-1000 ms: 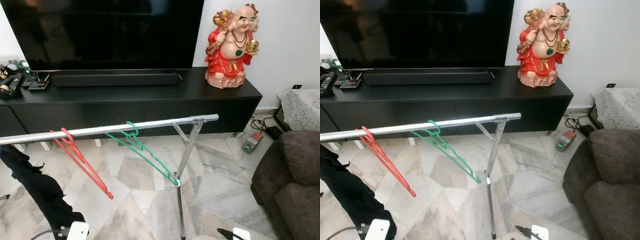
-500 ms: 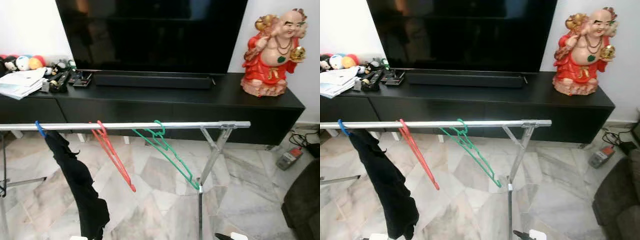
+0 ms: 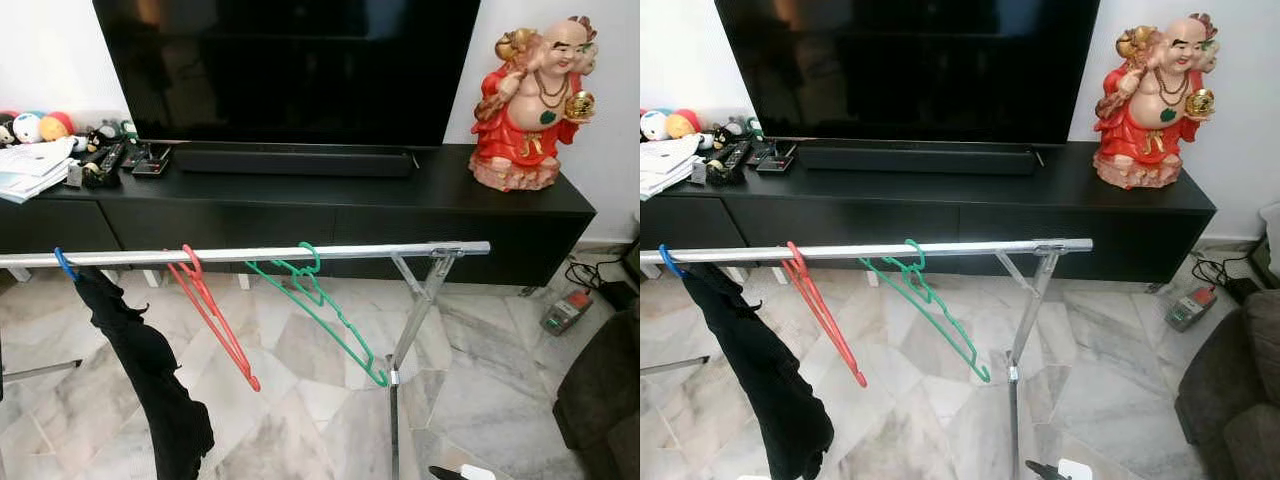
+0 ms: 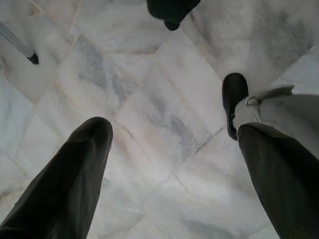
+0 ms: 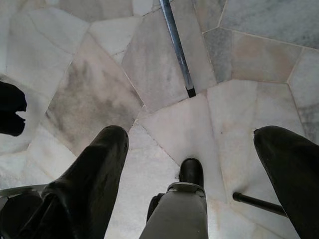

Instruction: Hang hanger

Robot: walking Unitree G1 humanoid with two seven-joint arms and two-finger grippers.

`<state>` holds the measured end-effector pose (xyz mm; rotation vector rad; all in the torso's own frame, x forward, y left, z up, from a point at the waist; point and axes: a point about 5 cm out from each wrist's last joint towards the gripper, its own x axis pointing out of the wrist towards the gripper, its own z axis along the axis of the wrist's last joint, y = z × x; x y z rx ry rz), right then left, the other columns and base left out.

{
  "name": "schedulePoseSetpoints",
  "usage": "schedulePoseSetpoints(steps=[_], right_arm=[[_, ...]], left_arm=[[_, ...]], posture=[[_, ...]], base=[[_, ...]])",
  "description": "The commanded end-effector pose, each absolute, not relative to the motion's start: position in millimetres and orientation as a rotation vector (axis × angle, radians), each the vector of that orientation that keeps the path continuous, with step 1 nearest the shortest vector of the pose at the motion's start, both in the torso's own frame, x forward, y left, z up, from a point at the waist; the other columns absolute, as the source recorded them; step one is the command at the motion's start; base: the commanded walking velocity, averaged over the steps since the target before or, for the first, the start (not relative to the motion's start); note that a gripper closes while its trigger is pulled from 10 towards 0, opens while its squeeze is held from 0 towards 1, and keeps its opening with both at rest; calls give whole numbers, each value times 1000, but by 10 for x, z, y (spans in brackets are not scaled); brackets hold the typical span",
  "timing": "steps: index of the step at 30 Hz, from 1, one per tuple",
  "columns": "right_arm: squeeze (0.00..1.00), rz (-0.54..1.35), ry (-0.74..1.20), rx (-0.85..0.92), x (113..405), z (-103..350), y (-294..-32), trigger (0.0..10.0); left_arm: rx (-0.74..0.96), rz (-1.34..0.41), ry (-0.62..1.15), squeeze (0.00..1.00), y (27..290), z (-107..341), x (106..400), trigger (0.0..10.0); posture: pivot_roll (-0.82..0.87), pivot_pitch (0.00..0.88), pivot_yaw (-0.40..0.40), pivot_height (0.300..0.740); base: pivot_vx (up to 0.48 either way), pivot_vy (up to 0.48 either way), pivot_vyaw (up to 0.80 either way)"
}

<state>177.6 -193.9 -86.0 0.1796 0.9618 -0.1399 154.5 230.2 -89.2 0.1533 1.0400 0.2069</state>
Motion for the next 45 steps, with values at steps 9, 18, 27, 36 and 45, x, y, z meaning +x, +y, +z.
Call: schedulePoseSetpoints(steps=[9, 18, 27, 36, 45], right_arm=[[0, -140, 965, 180, 1790, -857, -1925, 10000], [0, -147, 960, 185, 1804, -851, -1924, 10000], [0, -148, 957, 178, 1818, -844, -1927, 10000], [0, -123, 962, 143, 1828, -840, -1925, 10000], [0, -118, 966, 145, 1820, -845, -1919, 10000]], left_arm=[[161, 214, 1086, 0, 2425, -915, 1413, 10000], [174, 192, 1093, 0, 2372, -931, 1410, 10000], [165, 185, 1086, 0, 2327, -933, 1432, 10000], [154, 164, 1077, 0, 2292, -930, 1464, 10000], [146, 167, 1066, 0, 2244, -919, 1523, 10000]], posture=[[-17, 58, 23, 740], [-16, 65, 26, 740], [-17, 67, 27, 740], [-18, 67, 25, 740], [-17, 67, 24, 740]], base=[[0, 480, 0], [0, 197, 0], [0, 0, 0], [0, 0, 0], [-222, 0, 0]])
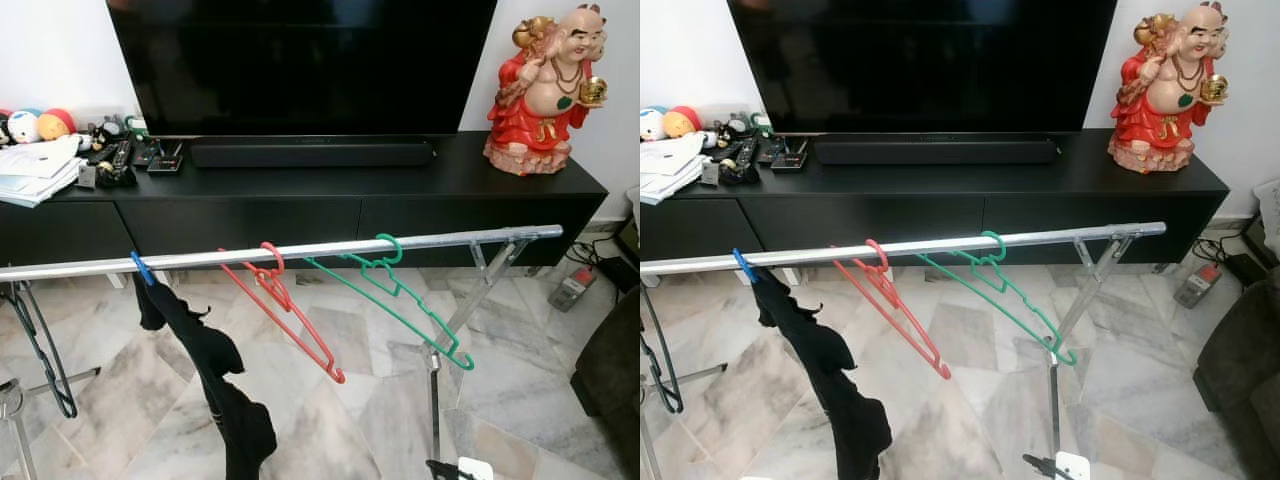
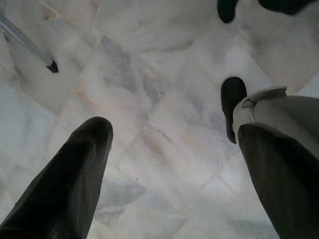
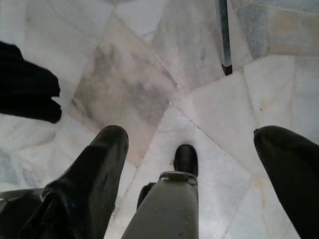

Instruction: Hang hanger

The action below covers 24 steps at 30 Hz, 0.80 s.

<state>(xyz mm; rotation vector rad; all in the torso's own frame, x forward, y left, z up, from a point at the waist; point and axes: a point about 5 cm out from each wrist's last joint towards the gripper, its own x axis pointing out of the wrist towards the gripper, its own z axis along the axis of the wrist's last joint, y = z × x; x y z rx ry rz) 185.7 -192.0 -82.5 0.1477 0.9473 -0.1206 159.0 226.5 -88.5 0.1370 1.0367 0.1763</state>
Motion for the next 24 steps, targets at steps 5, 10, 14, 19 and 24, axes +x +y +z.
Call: schedulePoseSetpoints(steps=[5, 10, 14, 19, 24], right_arm=[[0, -116, 968, 142, 1816, -847, -1919, 10000], [0, -116, 970, 142, 1811, -848, -1928, 10000], [0, -118, 972, 143, 1800, -851, -1944, 10000], [0, -118, 973, 143, 1797, -853, -1938, 10000], [0, -116, 975, 143, 1793, -857, -1924, 10000]], left_arm=[[145, 162, 1061, 0, 2195, -920, 1547, 10000], [145, 158, 1056, 0, 2151, -917, 1575, 10000], [148, 159, 1055, 0, 2165, -911, 1584, 10000], [155, 162, 1057, 0, 2182, -909, 1582, 10000], [152, 172, 1064, 0, 2270, -925, 1486, 10000]], posture=[[-17, 67, 24, 740], [-20, 69, 23, 740], [-20, 69, 23, 740], [-21, 64, 25, 740], [-22, 58, 25, 740]], base=[[-253, 0, 0], [-256, 0, 0], [-189, 0, 0], [0, 0, 0], [0, 0, 0]])
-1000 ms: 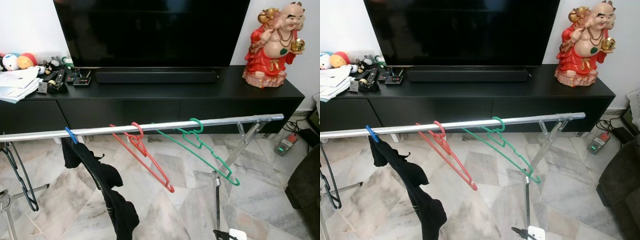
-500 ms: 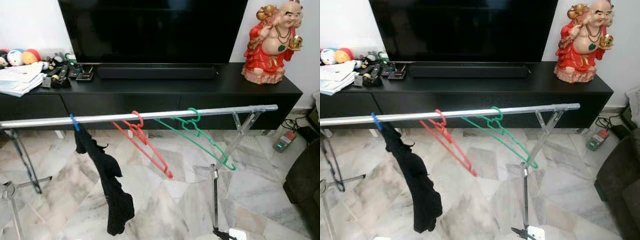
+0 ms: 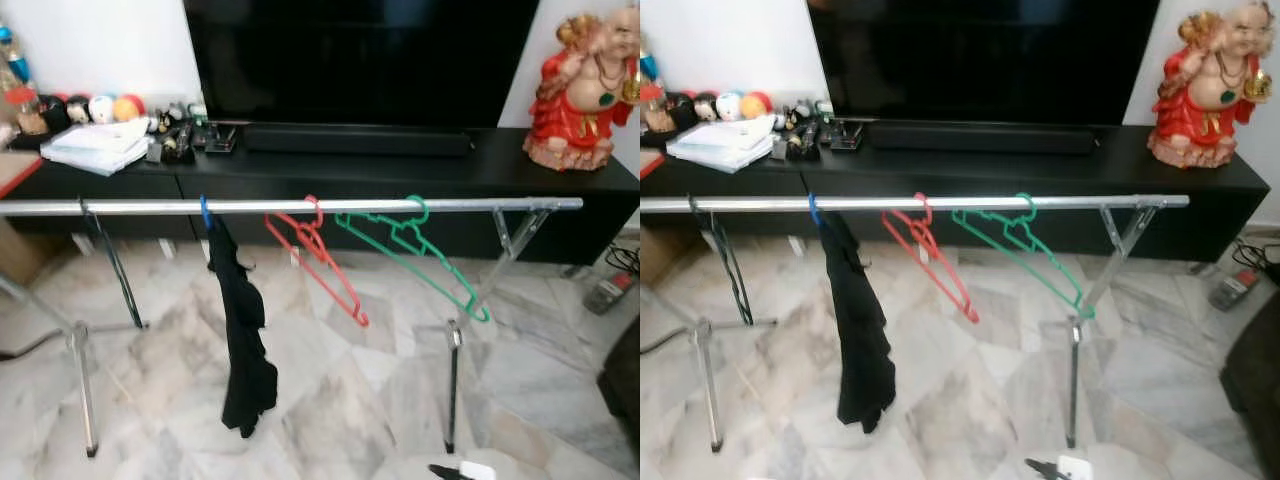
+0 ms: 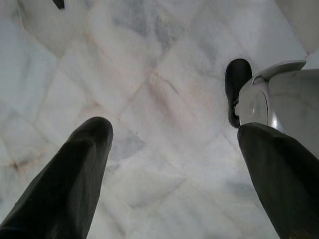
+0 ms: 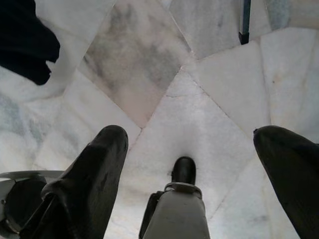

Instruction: Hang hanger

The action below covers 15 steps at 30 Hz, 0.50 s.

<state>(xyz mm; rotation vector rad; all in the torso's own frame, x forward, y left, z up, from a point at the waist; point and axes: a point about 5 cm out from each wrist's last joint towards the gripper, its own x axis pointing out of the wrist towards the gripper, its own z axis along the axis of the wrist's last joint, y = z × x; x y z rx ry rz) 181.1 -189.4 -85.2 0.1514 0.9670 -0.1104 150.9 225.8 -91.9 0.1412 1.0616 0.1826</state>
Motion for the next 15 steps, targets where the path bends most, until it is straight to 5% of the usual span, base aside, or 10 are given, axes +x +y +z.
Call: schedulePoseSetpoints(steps=[1, 6, 11, 15], right_arm=[[0, -116, 975, 143, 1793, -857, -1924, 10000], [0, -103, 999, 125, 1771, -871, -1916, 10000], [0, -89, 1012, 113, 1755, -879, -1915, 10000], [0, -88, 1021, 115, 1733, -888, -1924, 10000]], left_arm=[[152, 172, 1064, 0, 2270, -925, 1486, 10000], [146, 171, 1065, 0, 2307, -925, 1458, 10000], [182, 129, 1066, 0, 2273, -924, 1485, 10000], [177, 135, 1066, 0, 2259, -924, 1494, 10000]], posture=[[-22, 58, 25, 740], [-23, 56, 24, 740], [-23, 57, 23, 740], [-23, 64, 23, 740]], base=[[0, 0, 0], [0, 0, 0], [0, 0, -705], [0, -442, -769]])
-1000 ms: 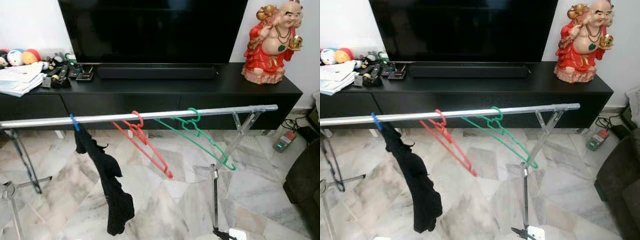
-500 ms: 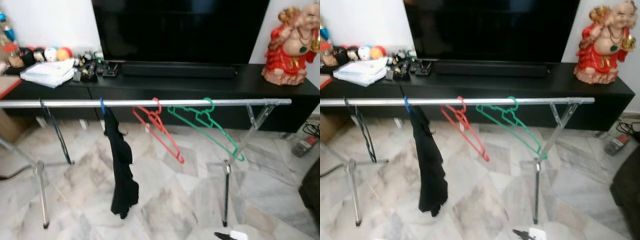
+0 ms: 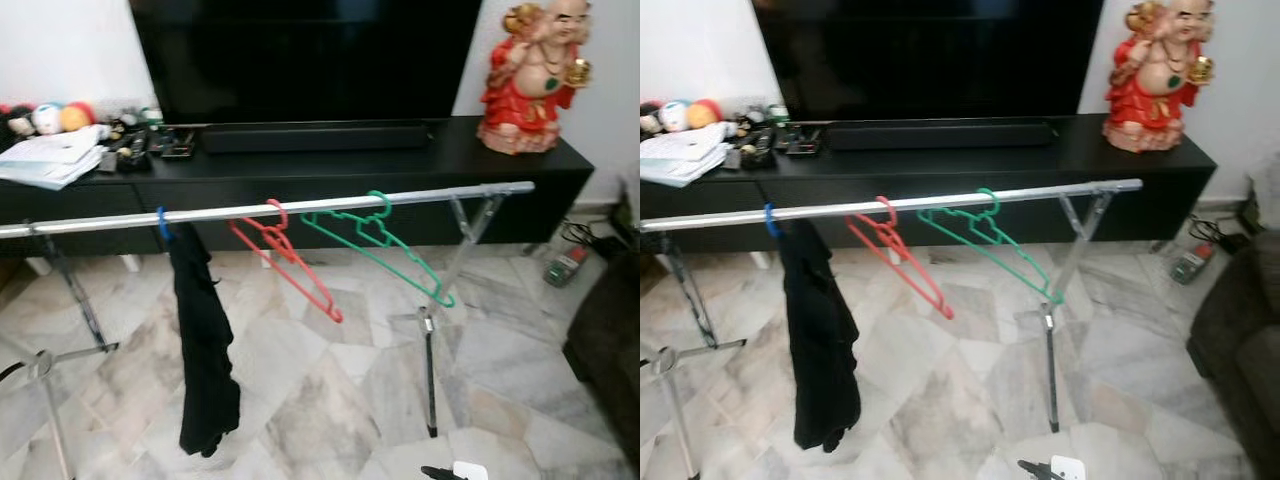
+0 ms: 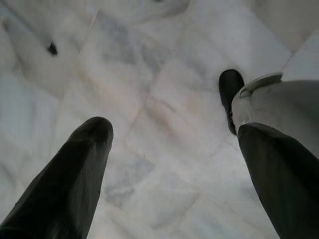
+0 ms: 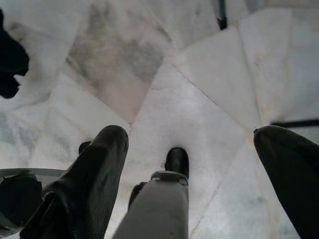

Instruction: Hang hanger

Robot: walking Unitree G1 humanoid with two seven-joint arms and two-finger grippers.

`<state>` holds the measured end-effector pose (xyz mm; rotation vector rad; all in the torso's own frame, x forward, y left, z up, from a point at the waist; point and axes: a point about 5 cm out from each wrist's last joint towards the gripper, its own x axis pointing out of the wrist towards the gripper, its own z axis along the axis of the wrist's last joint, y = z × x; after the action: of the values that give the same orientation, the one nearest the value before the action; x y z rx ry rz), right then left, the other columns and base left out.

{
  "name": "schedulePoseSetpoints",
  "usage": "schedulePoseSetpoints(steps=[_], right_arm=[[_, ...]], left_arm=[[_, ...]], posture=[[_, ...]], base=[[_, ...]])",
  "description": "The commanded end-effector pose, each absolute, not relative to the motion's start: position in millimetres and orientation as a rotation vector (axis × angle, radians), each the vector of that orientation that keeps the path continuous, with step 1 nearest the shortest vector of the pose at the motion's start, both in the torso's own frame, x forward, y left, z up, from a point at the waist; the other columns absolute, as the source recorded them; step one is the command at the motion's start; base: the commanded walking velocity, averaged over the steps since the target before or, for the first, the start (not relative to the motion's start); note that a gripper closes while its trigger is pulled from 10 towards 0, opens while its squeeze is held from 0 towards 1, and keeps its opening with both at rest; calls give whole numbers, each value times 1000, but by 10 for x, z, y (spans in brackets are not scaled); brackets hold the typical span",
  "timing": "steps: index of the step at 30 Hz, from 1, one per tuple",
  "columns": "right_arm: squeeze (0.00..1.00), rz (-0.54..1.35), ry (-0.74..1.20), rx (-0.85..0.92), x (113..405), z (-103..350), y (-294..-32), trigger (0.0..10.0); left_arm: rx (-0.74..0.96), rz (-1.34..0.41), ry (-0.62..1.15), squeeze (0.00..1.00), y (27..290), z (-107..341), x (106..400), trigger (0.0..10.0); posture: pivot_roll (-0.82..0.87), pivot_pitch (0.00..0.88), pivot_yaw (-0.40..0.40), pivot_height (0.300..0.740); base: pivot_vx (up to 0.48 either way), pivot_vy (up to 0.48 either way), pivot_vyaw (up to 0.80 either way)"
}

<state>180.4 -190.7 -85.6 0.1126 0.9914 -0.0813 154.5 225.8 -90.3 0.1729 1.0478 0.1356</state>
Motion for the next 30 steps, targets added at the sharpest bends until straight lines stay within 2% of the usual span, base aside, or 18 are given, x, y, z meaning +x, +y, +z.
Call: schedulePoseSetpoints(steps=[1, 23, 24, 28, 30], right_arm=[[0, -88, 1022, 114, 1731, -889, -1924, 10000], [0, -68, 1053, 98, 1685, -906, -1957, 10000], [0, -64, 1053, 98, 1692, -907, -1932, 10000], [0, -61, 1053, 103, 1700, -909, -1896, 10000], [0, -58, 1052, 107, 1708, -908, -1872, 10000]], left_arm=[[175, 137, 1067, 0, 2260, -924, 1494, 10000], [153, 173, 1099, 0, 2308, -966, 1346, 10000], [116, 203, 1103, 0, 2298, -969, 1352, 10000], [156, 168, 1102, 0, 2278, -961, 1390, 10000], [170, 150, 1091, 0, 2249, -952, 1431, 10000]], posture=[[-24, 66, 23, 740], [-27, 81, 12, 740], [-27, 81, 13, 740], [-27, 80, 13, 740], [-27, 80, 13, 740]], base=[[0, -326, -769], [0, 0, -767], [0, 480, -769], [0, 480, -764], [0, 0, -766]])
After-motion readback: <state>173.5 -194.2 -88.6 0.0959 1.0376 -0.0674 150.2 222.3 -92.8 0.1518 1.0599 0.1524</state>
